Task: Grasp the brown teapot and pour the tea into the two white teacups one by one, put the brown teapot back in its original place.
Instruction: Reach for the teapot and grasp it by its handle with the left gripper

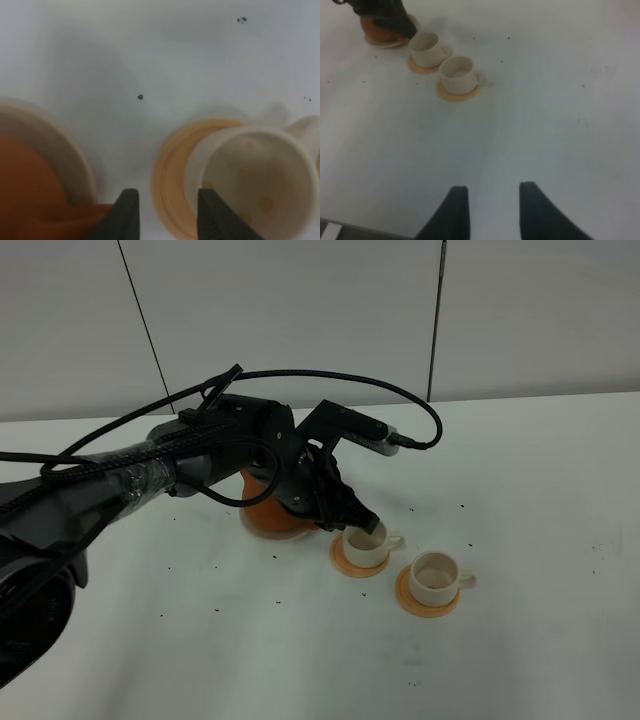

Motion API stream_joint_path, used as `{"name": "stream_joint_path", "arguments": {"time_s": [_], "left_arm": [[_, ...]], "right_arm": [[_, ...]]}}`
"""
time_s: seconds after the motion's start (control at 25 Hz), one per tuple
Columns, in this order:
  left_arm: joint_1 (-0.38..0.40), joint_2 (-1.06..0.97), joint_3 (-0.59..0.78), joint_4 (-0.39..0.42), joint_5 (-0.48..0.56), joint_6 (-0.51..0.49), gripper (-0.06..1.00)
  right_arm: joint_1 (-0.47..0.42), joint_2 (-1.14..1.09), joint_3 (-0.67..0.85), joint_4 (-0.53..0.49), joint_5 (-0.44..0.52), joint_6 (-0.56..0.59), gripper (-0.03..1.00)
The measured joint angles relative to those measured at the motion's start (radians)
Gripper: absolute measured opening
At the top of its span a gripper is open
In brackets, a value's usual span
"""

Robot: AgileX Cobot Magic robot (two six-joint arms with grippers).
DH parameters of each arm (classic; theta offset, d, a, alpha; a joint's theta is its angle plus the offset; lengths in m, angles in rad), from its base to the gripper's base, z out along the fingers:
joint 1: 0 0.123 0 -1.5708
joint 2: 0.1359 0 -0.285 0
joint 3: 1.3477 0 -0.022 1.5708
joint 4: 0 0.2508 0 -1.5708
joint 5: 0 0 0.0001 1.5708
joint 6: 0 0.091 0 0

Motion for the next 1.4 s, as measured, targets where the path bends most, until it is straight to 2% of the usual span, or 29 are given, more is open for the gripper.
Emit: {"name": "stream_joint_path", "arguments": {"time_s": [0.56, 1.08, 1.4], "left_arm": [[0.0, -0.024, 0.0, 0.0, -0.142, 0.003, 0.34], [0.0, 0.017, 0.0, -0.002, -0.112, 0.002, 0.4], [0.0, 0.017, 0.0, -0.001, -0.051, -0.014, 0.4]], "right_arm": [[0.0, 0.0, 0.0, 0.001, 0.0, 0.0, 0.24], [0.0, 0.0, 0.0, 0.001, 0.0, 0.0, 0.24], [0.0, 0.0, 0.0, 0.001, -0.001, 0.0, 0.24]]}}
